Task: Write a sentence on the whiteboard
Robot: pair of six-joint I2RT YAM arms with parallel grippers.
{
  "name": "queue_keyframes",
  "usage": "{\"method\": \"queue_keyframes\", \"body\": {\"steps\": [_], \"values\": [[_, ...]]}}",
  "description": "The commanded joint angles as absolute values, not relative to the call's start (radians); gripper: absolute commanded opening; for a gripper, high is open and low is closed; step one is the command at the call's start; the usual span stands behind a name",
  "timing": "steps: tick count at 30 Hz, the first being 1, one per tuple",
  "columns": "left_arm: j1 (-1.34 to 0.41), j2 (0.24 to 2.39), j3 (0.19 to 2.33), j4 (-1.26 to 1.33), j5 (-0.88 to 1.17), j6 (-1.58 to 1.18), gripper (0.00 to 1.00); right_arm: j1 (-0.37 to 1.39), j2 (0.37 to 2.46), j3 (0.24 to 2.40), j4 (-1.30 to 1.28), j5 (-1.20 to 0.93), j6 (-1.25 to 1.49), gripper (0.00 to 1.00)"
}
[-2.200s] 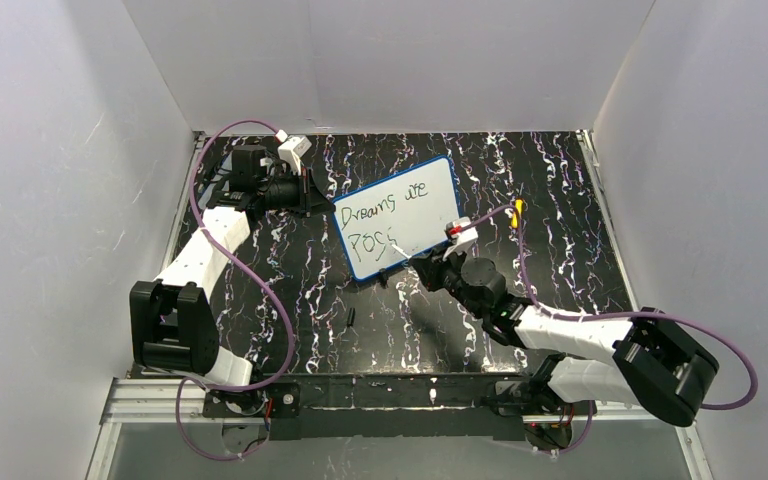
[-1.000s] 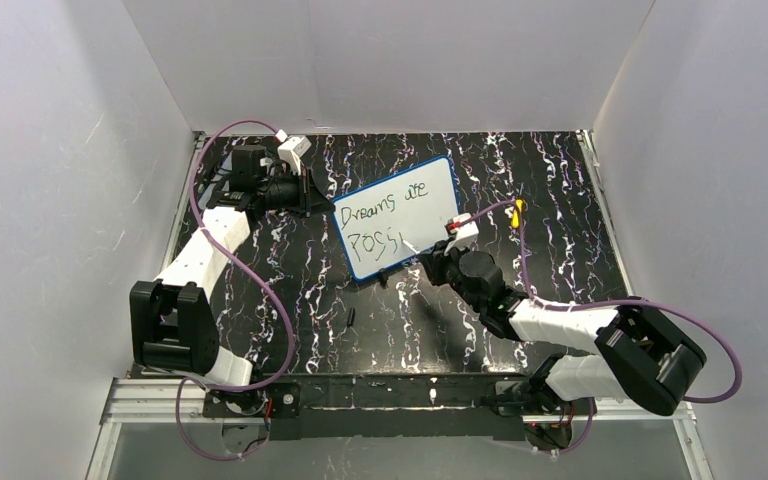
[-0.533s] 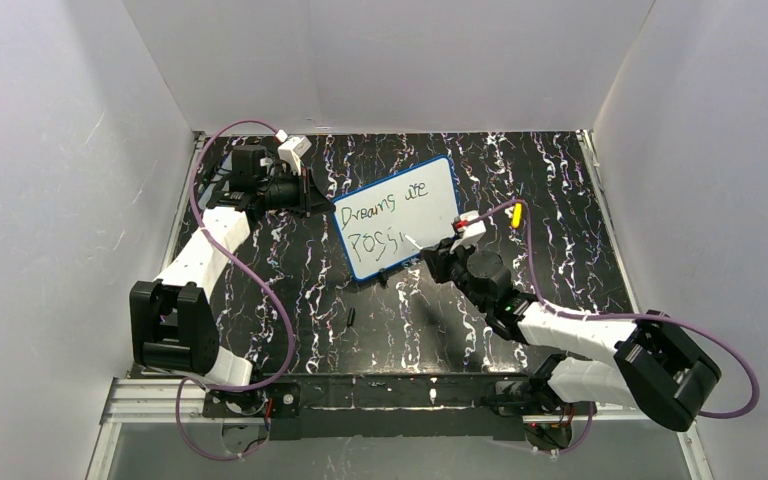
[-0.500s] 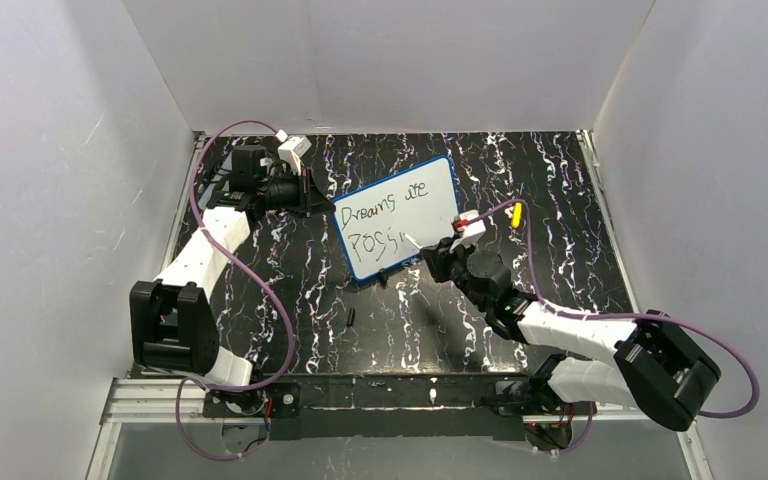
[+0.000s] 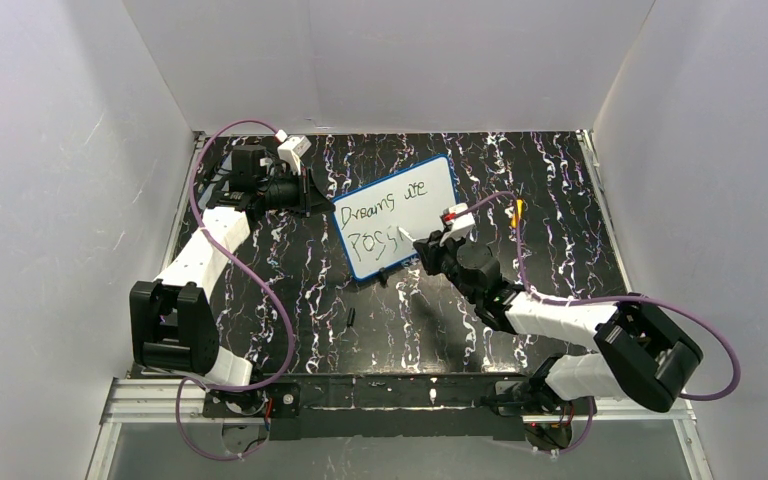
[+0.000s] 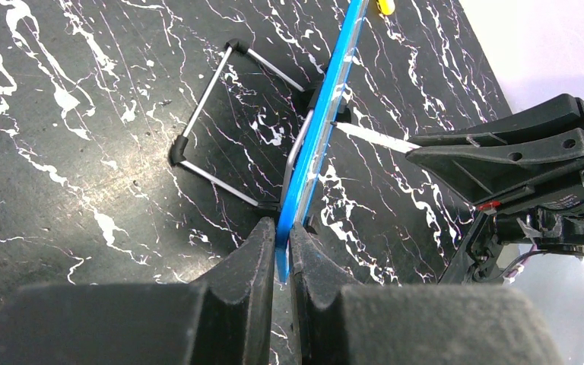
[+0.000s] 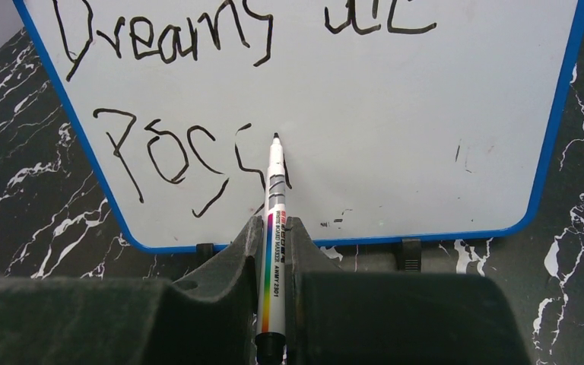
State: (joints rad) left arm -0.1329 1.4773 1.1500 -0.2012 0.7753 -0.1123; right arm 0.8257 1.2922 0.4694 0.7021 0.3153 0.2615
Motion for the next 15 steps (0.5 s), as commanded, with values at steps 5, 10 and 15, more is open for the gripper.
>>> {"method": "queue_keyframes", "body": {"steps": [5,10,15], "values": [[-0.137,1.433,1.144,-0.192,0.818,-0.121,0.00,0.824,1.227,0.476,0.768,0.357,0.250,0.01],[-0.139,1.433,1.146,-0.192,0.819,-0.122,0.00,0.822,1.218,0.484,0.759,0.384,0.215,0.01],[-0.137,1.432,1.143,-0.192,0.819,-0.121,0.00,0.822,1.280,0.509,0.792,0.379,0.187,0.01]]}}
